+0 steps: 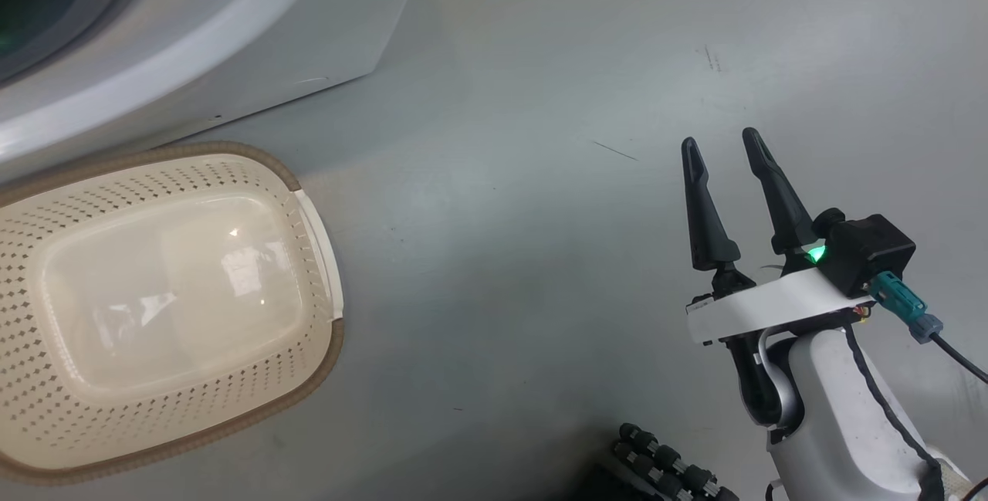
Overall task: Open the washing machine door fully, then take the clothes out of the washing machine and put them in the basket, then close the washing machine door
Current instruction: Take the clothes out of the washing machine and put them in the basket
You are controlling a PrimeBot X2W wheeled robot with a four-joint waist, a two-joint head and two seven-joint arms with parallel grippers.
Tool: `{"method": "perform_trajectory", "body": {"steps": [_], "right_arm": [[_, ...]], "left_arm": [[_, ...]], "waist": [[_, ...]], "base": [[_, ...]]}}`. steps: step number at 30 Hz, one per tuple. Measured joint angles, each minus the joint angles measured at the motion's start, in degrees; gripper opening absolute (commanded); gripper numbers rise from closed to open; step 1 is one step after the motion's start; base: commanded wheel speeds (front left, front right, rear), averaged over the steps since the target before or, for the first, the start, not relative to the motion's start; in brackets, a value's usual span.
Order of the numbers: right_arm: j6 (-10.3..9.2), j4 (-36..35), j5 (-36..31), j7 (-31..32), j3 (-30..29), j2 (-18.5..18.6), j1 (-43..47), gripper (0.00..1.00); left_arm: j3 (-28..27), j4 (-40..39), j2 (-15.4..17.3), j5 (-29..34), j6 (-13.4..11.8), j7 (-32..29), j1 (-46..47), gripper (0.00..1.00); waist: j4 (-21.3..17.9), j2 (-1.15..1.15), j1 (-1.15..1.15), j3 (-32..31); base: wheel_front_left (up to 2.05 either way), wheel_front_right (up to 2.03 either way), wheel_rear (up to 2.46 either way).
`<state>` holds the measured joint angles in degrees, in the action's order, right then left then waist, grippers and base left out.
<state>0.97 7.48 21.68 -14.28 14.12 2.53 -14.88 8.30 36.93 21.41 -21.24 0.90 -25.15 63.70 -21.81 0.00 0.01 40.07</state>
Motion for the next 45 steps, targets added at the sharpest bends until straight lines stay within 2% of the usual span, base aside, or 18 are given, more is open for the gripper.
{"method": "perform_trajectory", "body": {"steps": [2,3,4,5,6,12,18,29,45], "right_arm": [[0.13,0.0,0.0,0.0,-0.1,0.0,-0.1,1.0],[0.13,0.1,0.0,0.0,-0.2,0.0,-0.1,1.0],[0.14,0.1,0.0,0.0,-0.3,0.0,-0.1,1.0],[0.14,0.1,0.0,0.0,-0.3,0.0,-0.2,1.0],[0.14,0.1,0.0,0.0,-0.4,0.0,-0.3,1.0],[0.44,0.1,0.0,0.0,-0.8,-0.1,-0.9,1.0],[0.46,0.2,-0.1,0.0,-2.0,-0.1,-1.0,1.0],[0.47,0.6,-1.9,0.0,-3.3,-0.1,-0.9,1.0],[0.73,1.2,-4.5,-0.2,-4.6,0.9,1.5,1.0]], "left_arm": [[0.0,0.8,0.0,0.8,-0.7,0.0,0.0,1.0],[-0.3,1.2,0.0,0.8,-1.2,0.0,0.1,0.92],[-0.3,1.6,0.0,0.9,-1.7,0.0,0.3,0.4],[-0.2,1.8,0.0,1.3,-1.9,0.0,0.4,0.11],[-0.2,2.1,-0.1,1.4,-2.0,0.0,0.4,0.0],[0.5,3.6,-0.6,1.6,-2.2,0.5,1.1,0.0],[0.8,4.3,-2.1,1.5,-2.1,4.6,1.1,0.0],[-0.5,3.8,-5.7,0.1,-1.1,16.5,-4.3,0.0],[-0.8,-1.2,-10.9,-1.4,-0.3,33.6,-15.0,0.0]], "waist": [[-0.2,0.0,0.0,0.2],[-0.3,0.0,0.0,0.3],[-0.3,0.0,0.0,0.3],[-0.4,0.0,0.0,0.4],[-0.4,0.0,0.0,0.4],[0.0,0.0,0.0,0.4],[1.0,0.0,0.0,-0.2],[3.9,0.0,-0.01,-2.9],[9.8,0.0,-0.01,-8.4]], "base": [[0.0,0.0,0.0],[0.0,0.0,0.0],[0.0,0.0,0.0],[0.0,0.0,0.0],[0.0,0.0,0.0],[0.0,0.0,0.0],[0.0,0.0,0.0],[0.0,0.0,0.0],[0.0,0.0,0.0]]}}
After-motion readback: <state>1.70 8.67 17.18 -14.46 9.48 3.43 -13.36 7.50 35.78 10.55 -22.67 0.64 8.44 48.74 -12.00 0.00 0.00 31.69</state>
